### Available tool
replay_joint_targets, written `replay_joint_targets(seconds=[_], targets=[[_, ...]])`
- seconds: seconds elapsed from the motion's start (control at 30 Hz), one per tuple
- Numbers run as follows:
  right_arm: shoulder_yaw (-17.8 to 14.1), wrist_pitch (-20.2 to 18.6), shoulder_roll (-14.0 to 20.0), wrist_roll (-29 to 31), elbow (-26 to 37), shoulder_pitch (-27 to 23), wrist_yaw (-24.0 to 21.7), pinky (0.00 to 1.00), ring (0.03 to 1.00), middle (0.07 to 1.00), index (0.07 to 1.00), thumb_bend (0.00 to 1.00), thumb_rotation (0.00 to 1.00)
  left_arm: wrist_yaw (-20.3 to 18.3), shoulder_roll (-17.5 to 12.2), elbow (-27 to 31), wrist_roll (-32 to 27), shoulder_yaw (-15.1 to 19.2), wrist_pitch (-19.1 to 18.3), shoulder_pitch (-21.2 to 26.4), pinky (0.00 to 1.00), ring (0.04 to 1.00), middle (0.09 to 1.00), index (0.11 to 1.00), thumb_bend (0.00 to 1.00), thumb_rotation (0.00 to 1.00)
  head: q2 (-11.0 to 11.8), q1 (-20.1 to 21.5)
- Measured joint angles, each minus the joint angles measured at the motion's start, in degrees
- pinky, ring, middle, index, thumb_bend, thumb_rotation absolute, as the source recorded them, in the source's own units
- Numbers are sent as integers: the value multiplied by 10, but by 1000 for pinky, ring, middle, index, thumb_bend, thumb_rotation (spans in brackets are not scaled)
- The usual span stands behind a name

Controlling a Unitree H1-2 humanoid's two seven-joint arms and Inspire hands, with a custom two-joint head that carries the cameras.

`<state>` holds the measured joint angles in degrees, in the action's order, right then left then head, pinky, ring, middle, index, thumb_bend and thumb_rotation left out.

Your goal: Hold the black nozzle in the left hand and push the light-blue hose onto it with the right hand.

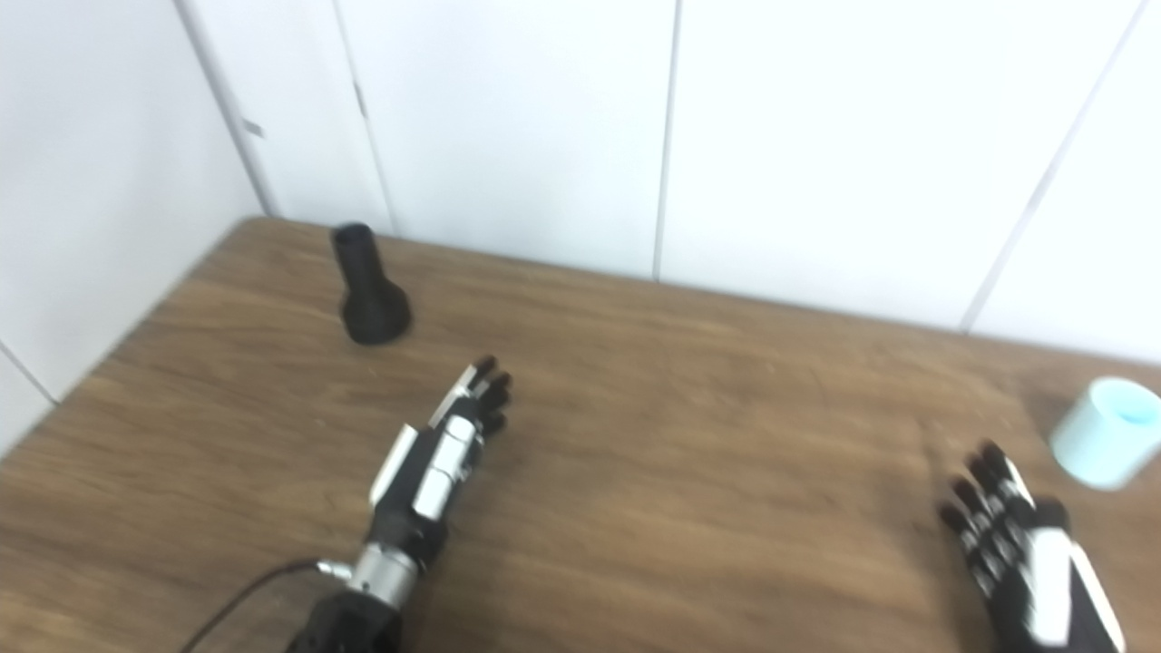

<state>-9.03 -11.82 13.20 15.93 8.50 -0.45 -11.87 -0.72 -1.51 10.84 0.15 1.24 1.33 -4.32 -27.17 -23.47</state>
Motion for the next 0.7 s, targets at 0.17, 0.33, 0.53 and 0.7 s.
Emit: replay_joint_targets(seconds=[0.17,0.33,0.53,0.7], targets=[[-3,36,2,13,-29,-3,-15,1000,1000,1000,1000,547,1000,1,0,-7,1,-3,13,5,960,956,946,938,448,904,19,2],[-3,45,3,13,-37,-4,-20,1000,1000,1000,1000,525,1000,1,-1,-13,2,-6,20,10,960,960,955,944,453,909,22,7],[-2,57,3,11,-45,-5,-21,1000,1000,1000,1000,516,1000,1,-3,-13,4,-8,20,10,959,967,961,950,454,874,33,11],[-1,61,4,7,-48,-7,-22,997,1000,1000,1000,510,1000,3,-6,-13,23,-12,20,10,965,970,955,944,581,716,33,21]])
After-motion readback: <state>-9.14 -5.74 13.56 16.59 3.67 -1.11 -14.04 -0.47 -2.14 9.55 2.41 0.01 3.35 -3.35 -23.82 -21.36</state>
